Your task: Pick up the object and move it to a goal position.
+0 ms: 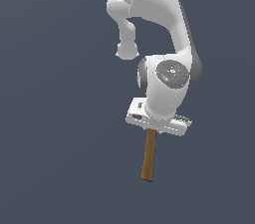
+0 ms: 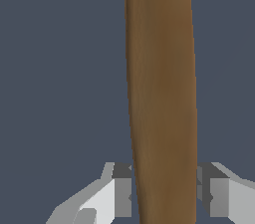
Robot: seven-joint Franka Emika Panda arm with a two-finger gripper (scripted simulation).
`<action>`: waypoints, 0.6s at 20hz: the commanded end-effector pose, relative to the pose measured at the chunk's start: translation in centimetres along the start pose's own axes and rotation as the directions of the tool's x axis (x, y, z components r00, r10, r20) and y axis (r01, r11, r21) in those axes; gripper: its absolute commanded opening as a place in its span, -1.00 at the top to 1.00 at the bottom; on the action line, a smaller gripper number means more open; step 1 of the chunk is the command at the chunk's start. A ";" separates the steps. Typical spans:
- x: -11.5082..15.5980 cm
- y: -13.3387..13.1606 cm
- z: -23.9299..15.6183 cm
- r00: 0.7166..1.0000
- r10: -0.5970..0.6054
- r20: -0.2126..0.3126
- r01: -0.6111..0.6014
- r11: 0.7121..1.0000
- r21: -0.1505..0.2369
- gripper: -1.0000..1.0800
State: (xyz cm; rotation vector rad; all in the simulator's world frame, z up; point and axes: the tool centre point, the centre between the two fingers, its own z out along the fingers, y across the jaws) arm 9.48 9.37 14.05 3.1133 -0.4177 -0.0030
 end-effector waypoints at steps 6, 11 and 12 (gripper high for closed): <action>1.5 -0.5 -2.3 1.000 0.000 -0.002 0.000 1.000 0.001 1.00; 1.8 -0.6 -2.7 1.000 0.000 -0.002 0.000 1.000 0.001 1.00; 1.8 -0.6 -2.7 1.000 0.000 -0.002 0.000 1.000 0.001 1.00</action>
